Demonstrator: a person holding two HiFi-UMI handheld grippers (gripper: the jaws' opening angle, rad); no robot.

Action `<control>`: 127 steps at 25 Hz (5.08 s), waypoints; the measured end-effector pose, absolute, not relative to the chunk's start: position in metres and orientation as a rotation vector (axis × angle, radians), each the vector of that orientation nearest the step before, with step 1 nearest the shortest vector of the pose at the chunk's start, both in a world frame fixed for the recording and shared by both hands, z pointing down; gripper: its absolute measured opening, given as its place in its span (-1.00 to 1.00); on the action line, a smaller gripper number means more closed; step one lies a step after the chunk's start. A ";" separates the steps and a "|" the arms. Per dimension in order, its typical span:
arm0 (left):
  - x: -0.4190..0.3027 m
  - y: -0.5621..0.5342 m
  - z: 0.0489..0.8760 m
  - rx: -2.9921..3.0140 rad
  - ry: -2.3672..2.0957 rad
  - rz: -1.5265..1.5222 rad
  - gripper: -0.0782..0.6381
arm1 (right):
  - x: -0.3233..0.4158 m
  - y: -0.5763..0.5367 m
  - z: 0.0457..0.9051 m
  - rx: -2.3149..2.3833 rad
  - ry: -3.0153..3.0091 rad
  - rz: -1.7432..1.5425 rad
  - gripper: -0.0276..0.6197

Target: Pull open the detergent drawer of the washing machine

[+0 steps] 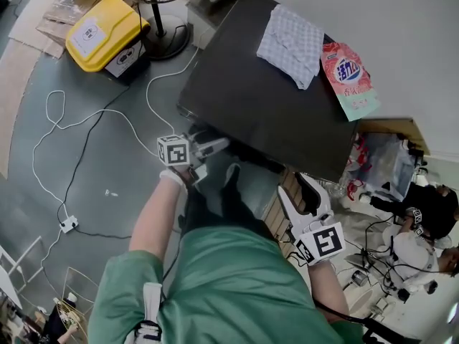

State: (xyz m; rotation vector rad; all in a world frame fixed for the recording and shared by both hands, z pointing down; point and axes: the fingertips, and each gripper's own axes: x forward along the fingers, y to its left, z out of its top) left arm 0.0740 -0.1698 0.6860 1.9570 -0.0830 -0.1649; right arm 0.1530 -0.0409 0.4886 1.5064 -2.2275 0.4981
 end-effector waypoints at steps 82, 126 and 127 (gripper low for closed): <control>-0.018 -0.144 0.360 2.768 -1.207 0.285 -0.13 | 0.156 -0.121 0.350 1.674 -2.503 0.070 -0.33; -0.115 -0.055 0.616 2.231 -1.180 0.916 -0.57 | 0.159 -0.120 0.364 1.624 -2.559 0.149 -0.56; -0.113 -0.047 0.636 2.203 -1.133 0.940 -0.66 | 0.157 -0.118 0.366 1.619 -2.540 0.149 -0.56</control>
